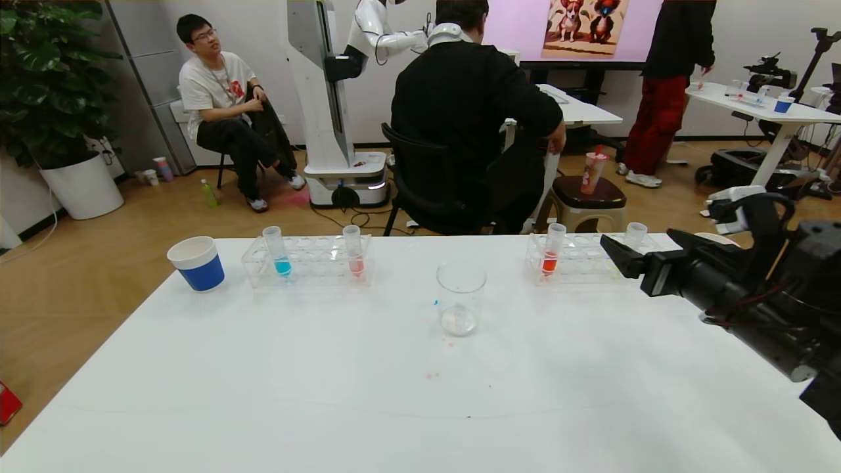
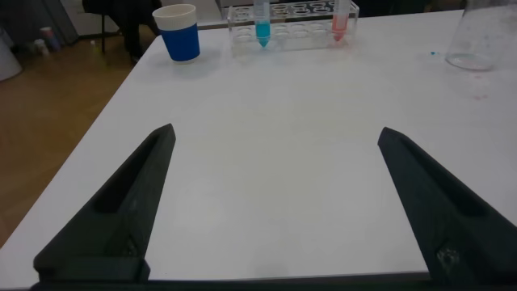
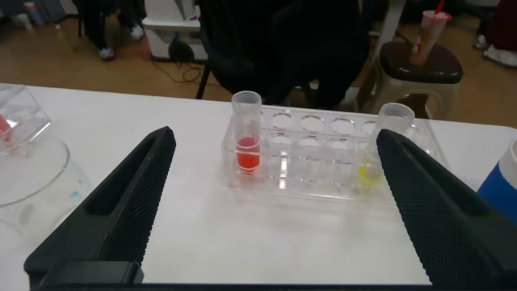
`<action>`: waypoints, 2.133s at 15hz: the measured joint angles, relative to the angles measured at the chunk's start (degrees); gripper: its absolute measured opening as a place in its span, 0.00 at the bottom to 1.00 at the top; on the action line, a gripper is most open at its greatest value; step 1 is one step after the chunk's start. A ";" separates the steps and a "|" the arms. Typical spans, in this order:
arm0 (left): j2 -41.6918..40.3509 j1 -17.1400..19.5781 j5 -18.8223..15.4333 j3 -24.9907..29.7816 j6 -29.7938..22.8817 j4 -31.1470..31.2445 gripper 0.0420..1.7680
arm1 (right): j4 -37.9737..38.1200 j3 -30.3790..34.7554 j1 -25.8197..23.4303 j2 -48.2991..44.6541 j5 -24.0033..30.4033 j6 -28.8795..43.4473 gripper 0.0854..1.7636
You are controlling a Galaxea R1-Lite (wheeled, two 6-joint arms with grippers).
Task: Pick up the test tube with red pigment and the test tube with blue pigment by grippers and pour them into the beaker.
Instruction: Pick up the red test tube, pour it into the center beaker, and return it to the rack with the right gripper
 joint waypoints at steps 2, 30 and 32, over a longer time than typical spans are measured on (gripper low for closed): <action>0.00 0.00 -0.02 0.00 0.00 0.00 0.99 | -3.80 -2.82 0.88 6.17 -1.00 0.00 0.98; 0.00 0.00 -0.02 0.00 0.00 0.00 0.99 | -11.72 -31.79 0.63 37.38 -0.39 -0.39 0.28; 0.00 0.00 0.00 0.00 -0.02 0.00 0.99 | -11.86 -31.89 0.60 37.32 -0.56 -0.44 0.24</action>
